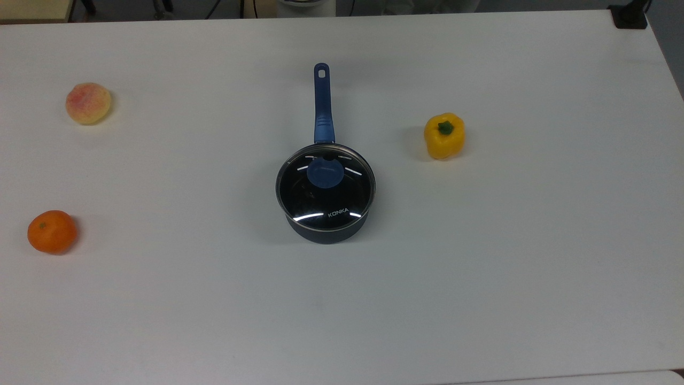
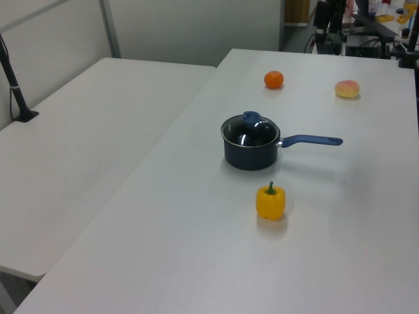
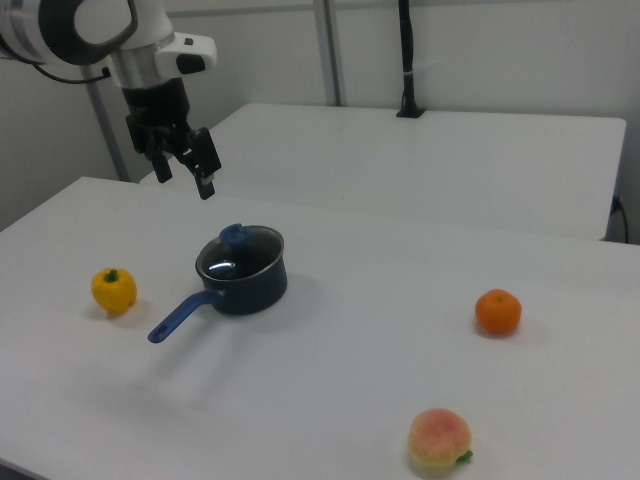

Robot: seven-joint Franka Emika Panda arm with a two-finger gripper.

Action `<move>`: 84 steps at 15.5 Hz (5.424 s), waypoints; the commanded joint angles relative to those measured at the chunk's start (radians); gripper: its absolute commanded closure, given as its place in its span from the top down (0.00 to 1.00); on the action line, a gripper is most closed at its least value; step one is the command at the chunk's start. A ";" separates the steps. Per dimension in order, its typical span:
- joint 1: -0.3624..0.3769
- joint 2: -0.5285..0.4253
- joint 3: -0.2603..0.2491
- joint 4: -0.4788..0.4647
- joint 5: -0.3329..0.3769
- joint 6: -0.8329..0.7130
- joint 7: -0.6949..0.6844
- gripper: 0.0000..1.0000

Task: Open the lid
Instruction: 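Move the gripper toward the blue knob of the glass lid, then lower the open gripper around the blue lid knob, then close the gripper on the blue knob of the lid, then lift the glass lid up off the saucepan rim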

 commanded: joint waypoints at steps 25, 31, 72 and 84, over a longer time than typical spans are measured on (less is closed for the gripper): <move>0.102 0.224 0.009 0.084 -0.010 0.263 0.148 1.00; 0.108 0.316 0.015 0.081 -0.012 0.401 0.162 1.00; 0.109 0.395 0.094 0.054 -0.183 0.535 0.283 0.10; 0.020 0.135 0.011 -0.083 -0.188 0.166 -0.108 0.10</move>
